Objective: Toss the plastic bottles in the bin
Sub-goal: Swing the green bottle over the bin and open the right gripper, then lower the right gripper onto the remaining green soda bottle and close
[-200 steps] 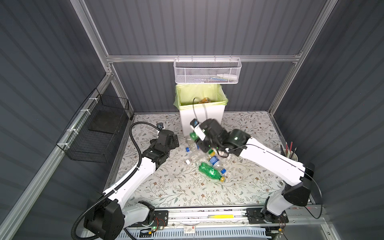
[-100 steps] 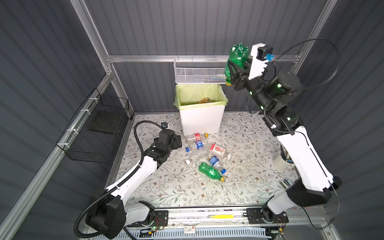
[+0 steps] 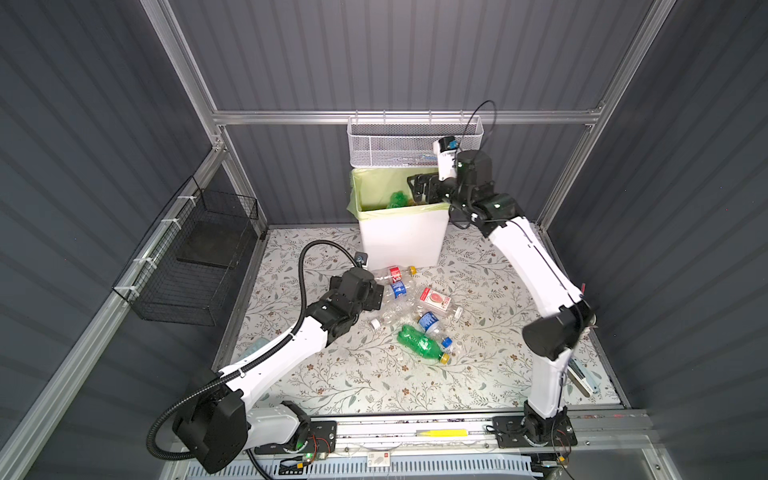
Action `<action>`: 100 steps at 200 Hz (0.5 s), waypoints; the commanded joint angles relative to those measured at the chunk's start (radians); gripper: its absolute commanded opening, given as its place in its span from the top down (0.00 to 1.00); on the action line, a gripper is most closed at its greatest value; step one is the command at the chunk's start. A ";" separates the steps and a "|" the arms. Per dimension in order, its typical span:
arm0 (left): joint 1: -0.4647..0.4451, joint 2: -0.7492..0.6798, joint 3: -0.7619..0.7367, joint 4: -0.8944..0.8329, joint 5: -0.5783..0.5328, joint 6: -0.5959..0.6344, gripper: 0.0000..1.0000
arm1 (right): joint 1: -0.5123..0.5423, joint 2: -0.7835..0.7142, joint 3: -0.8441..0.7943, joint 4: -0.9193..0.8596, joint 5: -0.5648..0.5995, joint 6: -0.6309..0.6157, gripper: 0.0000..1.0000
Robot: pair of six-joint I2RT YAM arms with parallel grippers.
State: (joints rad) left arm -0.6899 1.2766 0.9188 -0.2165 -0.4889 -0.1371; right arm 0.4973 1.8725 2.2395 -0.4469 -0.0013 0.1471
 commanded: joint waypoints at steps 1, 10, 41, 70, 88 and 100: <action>-0.037 -0.016 0.021 0.007 -0.007 0.159 0.00 | -0.004 -0.182 -0.061 0.149 0.070 -0.035 0.01; -0.057 -0.008 0.032 -0.006 0.002 0.202 0.00 | -0.007 -0.214 -0.112 0.141 0.080 -0.045 0.01; -0.108 0.036 0.070 -0.055 -0.026 0.267 0.00 | -0.017 -0.340 -0.360 0.152 0.095 -0.081 0.01; -0.109 0.034 0.065 -0.051 -0.087 0.197 0.00 | -0.012 -0.483 -0.656 0.174 0.095 -0.052 0.01; -0.109 0.021 0.033 -0.002 -0.118 0.165 0.00 | 0.023 -0.566 -0.849 0.216 0.114 -0.030 0.01; -0.106 0.019 0.020 0.022 -0.145 0.147 0.00 | 0.071 -0.595 -0.948 0.215 0.148 -0.050 0.01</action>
State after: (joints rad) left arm -0.8017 1.3094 0.9600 -0.2375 -0.5591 0.0551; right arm 0.5011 1.3437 1.4376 -0.2310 0.0959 0.0994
